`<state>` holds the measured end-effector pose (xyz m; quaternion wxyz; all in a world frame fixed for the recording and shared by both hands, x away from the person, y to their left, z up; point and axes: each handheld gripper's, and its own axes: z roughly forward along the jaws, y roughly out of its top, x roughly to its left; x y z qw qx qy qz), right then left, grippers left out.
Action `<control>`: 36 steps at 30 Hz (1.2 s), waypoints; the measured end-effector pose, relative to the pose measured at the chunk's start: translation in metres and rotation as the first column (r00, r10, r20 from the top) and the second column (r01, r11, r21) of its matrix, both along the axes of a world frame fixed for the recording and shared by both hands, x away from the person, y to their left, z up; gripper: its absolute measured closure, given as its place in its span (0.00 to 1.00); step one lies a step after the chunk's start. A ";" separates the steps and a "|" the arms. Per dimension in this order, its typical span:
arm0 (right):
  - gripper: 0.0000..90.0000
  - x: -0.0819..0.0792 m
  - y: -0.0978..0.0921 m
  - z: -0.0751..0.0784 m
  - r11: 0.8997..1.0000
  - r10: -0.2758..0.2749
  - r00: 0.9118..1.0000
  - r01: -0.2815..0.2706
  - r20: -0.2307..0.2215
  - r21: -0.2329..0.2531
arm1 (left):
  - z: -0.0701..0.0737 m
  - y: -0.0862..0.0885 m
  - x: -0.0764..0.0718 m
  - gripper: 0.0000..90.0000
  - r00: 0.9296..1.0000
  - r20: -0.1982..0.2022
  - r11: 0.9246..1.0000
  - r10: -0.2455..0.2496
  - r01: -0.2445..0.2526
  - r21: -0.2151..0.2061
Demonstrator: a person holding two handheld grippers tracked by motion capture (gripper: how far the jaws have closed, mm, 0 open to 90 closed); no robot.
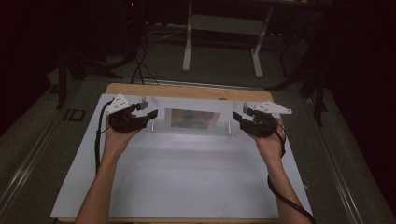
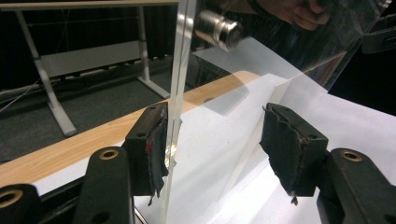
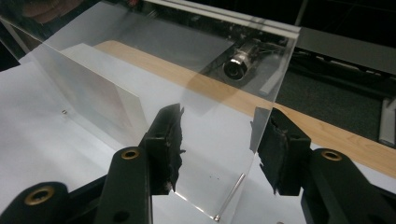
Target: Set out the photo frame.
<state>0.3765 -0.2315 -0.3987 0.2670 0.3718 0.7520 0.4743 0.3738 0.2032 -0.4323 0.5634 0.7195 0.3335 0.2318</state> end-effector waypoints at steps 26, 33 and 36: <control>0.48 0.039 0.007 -0.037 1.000 0.020 0.998 -0.021 -0.064 -0.015 | -0.016 -0.004 0.024 0.45 0.996 -0.062 0.998 0.058 -0.056 0.034; 0.47 0.047 0.008 -0.050 0.999 0.032 0.997 -0.033 -0.069 -0.024 | -0.024 -0.008 0.034 0.45 0.994 -0.081 0.996 0.079 -0.076 0.039; 0.47 0.051 0.009 -0.052 1.000 0.020 0.998 -0.022 -0.067 -0.023 | -0.028 -0.010 0.037 0.46 0.991 -0.086 0.994 0.099 -0.094 0.056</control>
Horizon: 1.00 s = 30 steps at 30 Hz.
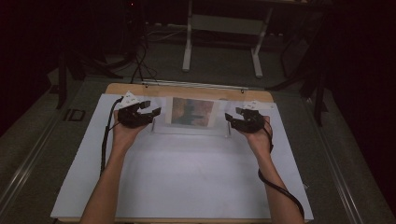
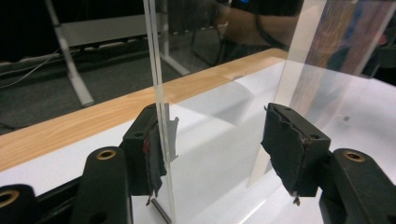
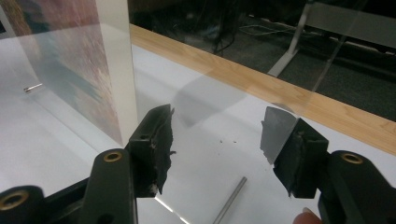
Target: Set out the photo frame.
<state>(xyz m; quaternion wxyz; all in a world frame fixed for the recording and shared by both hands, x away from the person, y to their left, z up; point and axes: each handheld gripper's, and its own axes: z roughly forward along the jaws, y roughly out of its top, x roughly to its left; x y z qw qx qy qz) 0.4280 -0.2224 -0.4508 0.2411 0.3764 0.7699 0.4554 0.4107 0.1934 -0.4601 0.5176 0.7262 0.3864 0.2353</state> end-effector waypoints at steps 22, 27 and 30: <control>0.46 0.012 0.003 -0.002 1.000 -0.027 1.000 0.027 -0.014 0.010 | -0.006 -0.012 0.013 0.43 0.994 -0.076 0.996 0.084 -0.083 0.022; 0.46 0.011 0.004 -0.001 1.000 -0.030 1.000 0.030 -0.010 0.004 | -0.003 -0.012 0.013 0.43 0.992 -0.096 0.996 0.087 -0.085 0.026; 0.46 0.010 0.004 -0.001 1.000 -0.030 0.999 0.030 -0.010 0.000 | -0.002 -0.014 0.011 0.43 0.991 -0.095 0.996 0.092 -0.090 0.029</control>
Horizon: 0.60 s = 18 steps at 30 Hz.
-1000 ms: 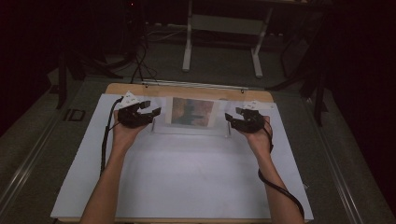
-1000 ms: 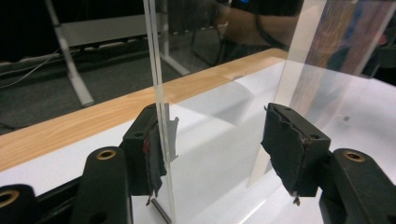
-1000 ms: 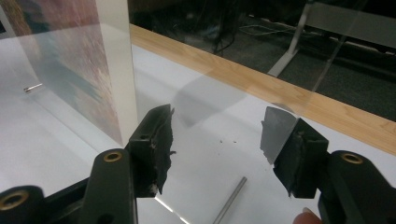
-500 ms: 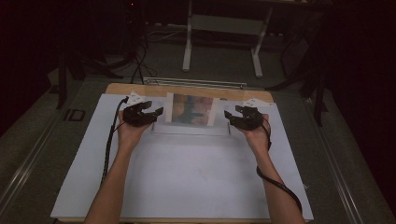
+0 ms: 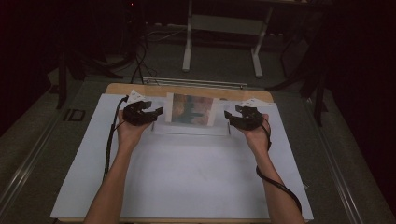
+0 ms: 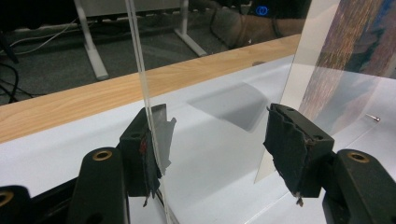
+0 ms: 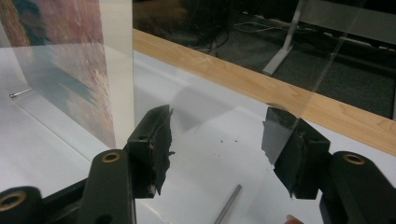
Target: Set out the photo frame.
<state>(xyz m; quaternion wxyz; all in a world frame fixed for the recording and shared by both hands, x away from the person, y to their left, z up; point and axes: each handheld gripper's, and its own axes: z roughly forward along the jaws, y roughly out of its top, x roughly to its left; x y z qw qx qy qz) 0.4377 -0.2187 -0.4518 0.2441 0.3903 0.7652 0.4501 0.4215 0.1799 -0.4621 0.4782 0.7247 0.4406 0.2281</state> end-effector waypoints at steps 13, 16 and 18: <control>0.46 -0.013 0.001 0.005 1.000 -0.007 1.000 0.007 -0.006 -0.001 | 0.011 -0.002 -0.017 0.43 1.000 0.008 1.000 0.002 -0.002 0.028; 0.46 -0.020 0.001 0.007 1.000 -0.009 1.000 0.009 -0.007 -0.003 | 0.012 -0.001 -0.021 0.43 1.000 0.004 1.000 0.002 -0.002 0.027; 0.46 -0.022 0.001 0.008 1.000 -0.009 1.000 0.009 -0.007 -0.002 | 0.014 -0.001 -0.026 0.43 1.000 0.000 1.000 -0.001 0.001 0.027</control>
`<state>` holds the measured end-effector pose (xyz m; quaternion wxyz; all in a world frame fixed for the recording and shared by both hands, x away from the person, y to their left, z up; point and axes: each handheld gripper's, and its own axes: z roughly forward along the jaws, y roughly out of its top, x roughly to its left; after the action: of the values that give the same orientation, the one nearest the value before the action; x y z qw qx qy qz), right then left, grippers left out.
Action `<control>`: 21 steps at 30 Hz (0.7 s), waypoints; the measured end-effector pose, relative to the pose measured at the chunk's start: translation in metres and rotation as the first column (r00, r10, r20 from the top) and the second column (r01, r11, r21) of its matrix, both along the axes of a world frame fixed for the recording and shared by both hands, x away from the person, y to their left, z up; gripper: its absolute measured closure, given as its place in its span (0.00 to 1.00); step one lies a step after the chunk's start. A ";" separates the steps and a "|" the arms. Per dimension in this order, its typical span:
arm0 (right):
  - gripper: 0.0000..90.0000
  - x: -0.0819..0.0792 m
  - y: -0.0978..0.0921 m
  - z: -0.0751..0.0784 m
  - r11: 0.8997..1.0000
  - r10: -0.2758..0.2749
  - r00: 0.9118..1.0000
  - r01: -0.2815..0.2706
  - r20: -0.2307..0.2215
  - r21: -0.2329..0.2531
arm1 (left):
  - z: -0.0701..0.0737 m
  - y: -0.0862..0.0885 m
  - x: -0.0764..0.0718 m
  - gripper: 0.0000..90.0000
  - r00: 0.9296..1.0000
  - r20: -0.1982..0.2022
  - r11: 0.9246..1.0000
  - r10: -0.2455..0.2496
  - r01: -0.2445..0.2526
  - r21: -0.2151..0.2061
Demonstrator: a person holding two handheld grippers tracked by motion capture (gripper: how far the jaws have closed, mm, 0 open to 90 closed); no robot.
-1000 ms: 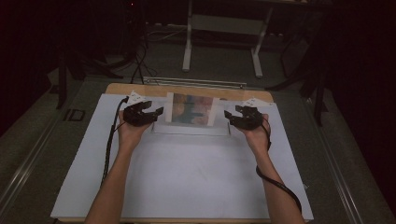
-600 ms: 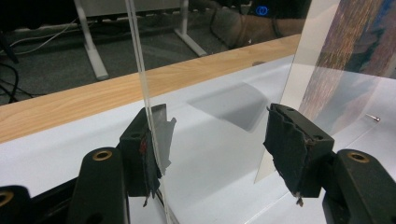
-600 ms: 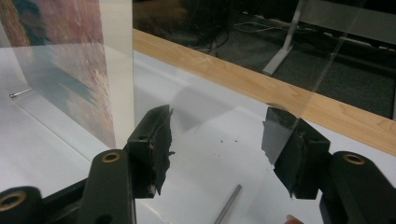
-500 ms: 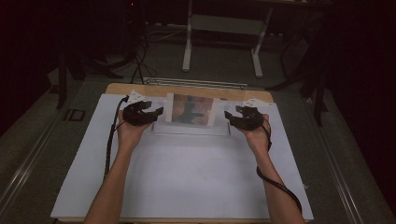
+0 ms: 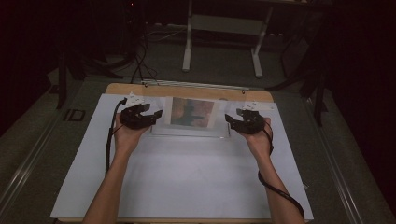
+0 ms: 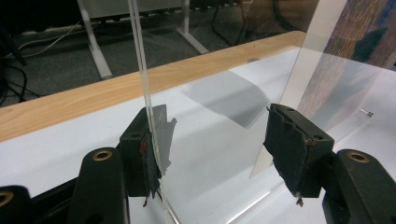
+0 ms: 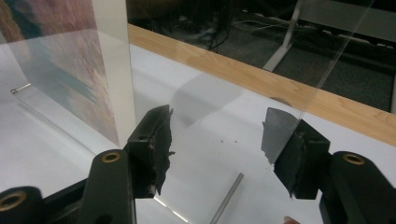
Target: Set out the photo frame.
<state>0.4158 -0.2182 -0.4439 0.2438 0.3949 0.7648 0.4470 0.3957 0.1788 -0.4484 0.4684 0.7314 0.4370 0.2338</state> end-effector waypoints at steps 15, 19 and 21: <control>0.47 -0.033 -0.003 0.001 0.998 0.013 1.000 -0.013 -0.001 0.064 | 0.002 0.004 -0.034 0.45 1.000 -0.008 0.999 0.001 -0.001 -0.049; 0.48 -0.037 -0.005 0.000 0.997 0.028 1.000 -0.027 -0.008 0.067 | -0.003 0.005 -0.039 0.46 1.000 -0.018 0.997 0.000 -0.002 -0.076; 0.48 -0.038 -0.006 0.000 0.997 0.028 1.000 -0.027 -0.010 0.066 | -0.005 0.005 -0.042 0.46 1.000 -0.024 0.997 0.002 -0.004 -0.078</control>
<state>0.3775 -0.2239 -0.4438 0.2202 0.3945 0.7563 0.4731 0.3541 0.1833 -0.4533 0.4911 0.7145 0.4525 0.2087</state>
